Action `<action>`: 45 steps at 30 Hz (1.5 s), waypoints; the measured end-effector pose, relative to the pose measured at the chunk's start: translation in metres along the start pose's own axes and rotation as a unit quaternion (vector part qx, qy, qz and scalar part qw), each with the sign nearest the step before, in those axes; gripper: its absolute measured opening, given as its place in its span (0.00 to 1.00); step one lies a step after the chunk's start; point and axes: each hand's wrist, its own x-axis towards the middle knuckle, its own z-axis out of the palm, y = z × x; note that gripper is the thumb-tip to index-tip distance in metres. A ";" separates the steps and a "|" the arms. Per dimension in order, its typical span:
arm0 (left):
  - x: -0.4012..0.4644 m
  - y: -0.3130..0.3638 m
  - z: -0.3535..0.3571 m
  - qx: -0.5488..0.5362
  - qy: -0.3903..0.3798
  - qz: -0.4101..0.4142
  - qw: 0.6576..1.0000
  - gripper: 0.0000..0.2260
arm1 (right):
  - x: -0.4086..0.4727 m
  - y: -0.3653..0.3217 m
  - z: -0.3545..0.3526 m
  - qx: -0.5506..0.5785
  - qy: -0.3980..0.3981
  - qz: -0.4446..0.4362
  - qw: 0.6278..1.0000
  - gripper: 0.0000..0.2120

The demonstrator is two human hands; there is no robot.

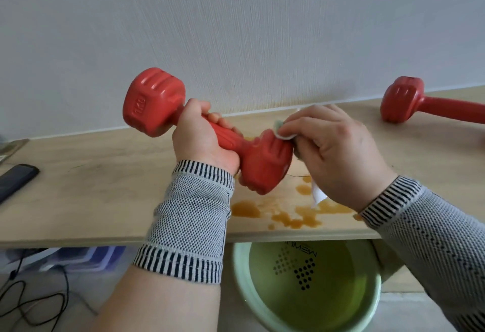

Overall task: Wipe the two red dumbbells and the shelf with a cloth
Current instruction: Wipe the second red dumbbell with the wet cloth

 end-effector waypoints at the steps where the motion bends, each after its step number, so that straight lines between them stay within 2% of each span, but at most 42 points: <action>1: 0.000 -0.001 0.001 0.003 -0.001 0.001 1.000 0.10 | -0.001 0.000 -0.001 -0.001 0.003 0.001 1.000 0.09; 5: 0.005 0.003 -0.003 -0.001 0.018 -0.001 1.000 0.11 | -0.006 -0.018 0.002 0.011 -0.023 -0.048 0.999 0.11; 11: -0.002 0.006 -0.002 -0.036 -0.008 -0.017 0.999 0.12 | 0.000 0.000 -0.001 0.043 0.008 0.019 0.999 0.09; 16: 0.005 0.007 -0.006 -0.048 0.017 -0.019 0.999 0.14 | -0.009 -0.023 0.002 0.015 -0.017 -0.057 0.998 0.07; 22: 0.001 0.004 -0.003 -0.053 0.001 -0.024 0.998 0.12 | -0.001 -0.004 0.000 0.017 0.028 0.003 0.999 0.08; 28: 0.007 0.005 -0.007 -0.068 0.001 -0.041 0.997 0.13 | -0.005 -0.014 0.002 0.011 0.004 -0.040 0.999 0.06; 31: 0.003 0.001 -0.006 -0.062 -0.014 -0.040 0.997 0.13 | 0.001 -0.004 0.000 0.015 0.025 -0.001 1.000 0.08; 34: 0.002 0.001 -0.004 -0.059 -0.030 -0.038 0.997 0.14 | 0.001 -0.006 -0.004 0.035 -0.001 0.008 0.999 0.09; 36: 0.003 0.003 -0.005 -0.076 -0.038 -0.046 0.995 0.13 | 0.003 -0.009 -0.014 0.078 -0.006 0.079 0.994 0.08; 37: 0.004 0.004 -0.005 -0.089 -0.041 -0.050 0.994 0.13 | 0.005 -0.009 -0.020 0.122 0.004 0.139 0.983 0.07; 39: 0.007 0.004 -0.006 -0.108 -0.039 -0.048 0.992 0.12 | 0.011 -0.008 -0.029 0.258 0.031 0.237 0.936 0.05; 40: 0.007 0.003 -0.006 -0.109 -0.037 -0.045 0.992 0.12 | 0.013 -0.008 -0.031 0.312 0.043 0.259 0.913 0.06; 41: 0.006 0.002 -0.005 -0.105 -0.037 -0.042 0.993 0.12 | 0.014 -0.009 -0.029 0.329 0.046 0.263 0.906 0.07; 43: 0.002 -0.001 -0.001 -0.089 -0.043 -0.038 0.994 0.12 | 0.012 -0.010 -0.021 0.254 0.015 0.246 0.935 0.08; 45: -0.001 -0.005 0.001 -0.068 -0.044 -0.026 0.996 0.12 | 0.009 -0.010 -0.014 0.146 -0.045 0.217 0.964 0.04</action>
